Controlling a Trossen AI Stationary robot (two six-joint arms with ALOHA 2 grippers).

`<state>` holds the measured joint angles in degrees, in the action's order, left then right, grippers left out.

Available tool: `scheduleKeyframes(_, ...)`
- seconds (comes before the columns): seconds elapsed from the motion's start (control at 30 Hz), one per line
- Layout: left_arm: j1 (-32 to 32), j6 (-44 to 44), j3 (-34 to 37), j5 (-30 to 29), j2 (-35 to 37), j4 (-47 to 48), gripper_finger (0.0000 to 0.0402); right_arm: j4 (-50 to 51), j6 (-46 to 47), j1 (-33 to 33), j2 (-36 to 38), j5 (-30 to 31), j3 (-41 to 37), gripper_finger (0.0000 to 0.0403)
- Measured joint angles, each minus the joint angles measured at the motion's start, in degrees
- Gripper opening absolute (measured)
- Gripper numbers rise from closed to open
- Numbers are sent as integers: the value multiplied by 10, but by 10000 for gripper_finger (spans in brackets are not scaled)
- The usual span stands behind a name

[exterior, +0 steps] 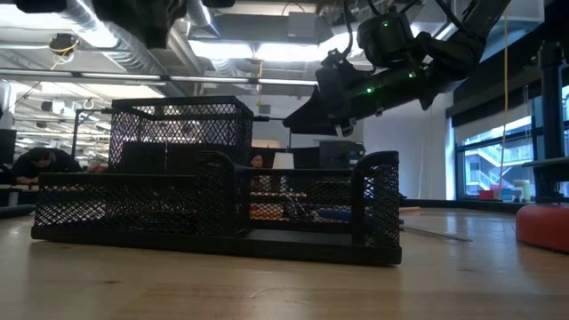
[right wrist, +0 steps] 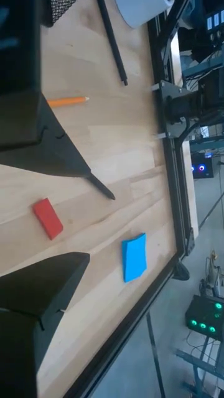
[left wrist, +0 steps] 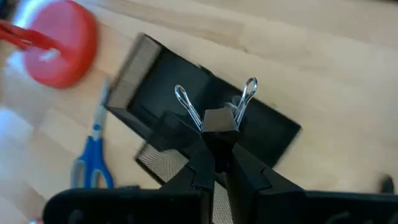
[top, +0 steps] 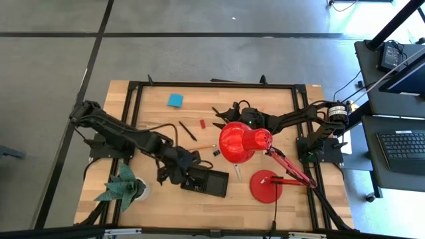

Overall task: Pick and place office supplies into organizer
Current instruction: Put the top black clip binder into the desk organizer

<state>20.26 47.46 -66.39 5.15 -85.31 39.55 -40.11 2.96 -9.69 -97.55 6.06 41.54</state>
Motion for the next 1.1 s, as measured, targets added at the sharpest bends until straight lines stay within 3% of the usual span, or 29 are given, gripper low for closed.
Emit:
scheduleKeyframes(0.37,38,90,-14,-12,-30,9,15,30,14,0,0,0,0,212)
scheduleKeyframes(0.77,67,88,-14,-27,-31,-2,15,29,27,0,0,0,0,212)
scheduleKeyframes(1.1,78,83,-51,-32,-93,24,15,43,30,0,0,0,0,212)
